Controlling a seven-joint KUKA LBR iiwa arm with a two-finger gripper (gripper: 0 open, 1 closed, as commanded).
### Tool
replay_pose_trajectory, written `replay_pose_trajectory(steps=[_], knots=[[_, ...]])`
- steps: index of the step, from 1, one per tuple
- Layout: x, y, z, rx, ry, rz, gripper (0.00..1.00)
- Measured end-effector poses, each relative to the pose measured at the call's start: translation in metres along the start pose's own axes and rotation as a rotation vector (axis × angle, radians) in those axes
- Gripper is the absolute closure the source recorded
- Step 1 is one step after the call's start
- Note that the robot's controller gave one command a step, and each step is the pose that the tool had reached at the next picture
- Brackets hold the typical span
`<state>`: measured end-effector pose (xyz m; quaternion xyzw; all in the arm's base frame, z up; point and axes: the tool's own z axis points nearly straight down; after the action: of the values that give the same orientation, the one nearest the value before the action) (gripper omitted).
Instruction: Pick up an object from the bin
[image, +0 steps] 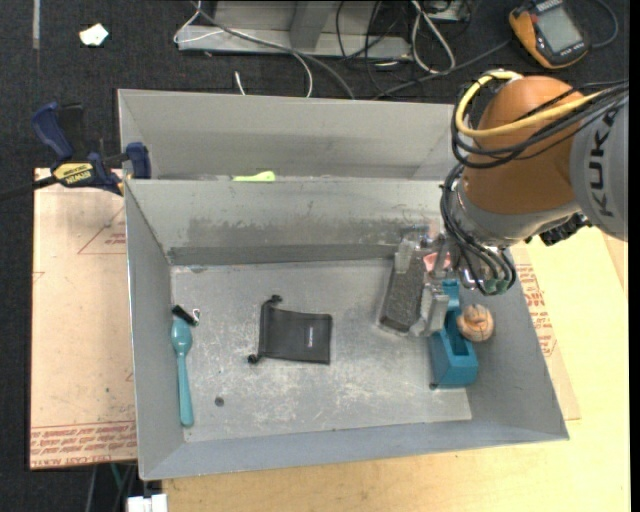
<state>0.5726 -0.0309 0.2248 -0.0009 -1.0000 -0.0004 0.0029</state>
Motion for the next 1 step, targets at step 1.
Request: replay_pose_trajectory(steps=[1], knots=[[-0.001, 0.0002, -0.0048, 0.0, -0.007, -0.001, 0.0]])
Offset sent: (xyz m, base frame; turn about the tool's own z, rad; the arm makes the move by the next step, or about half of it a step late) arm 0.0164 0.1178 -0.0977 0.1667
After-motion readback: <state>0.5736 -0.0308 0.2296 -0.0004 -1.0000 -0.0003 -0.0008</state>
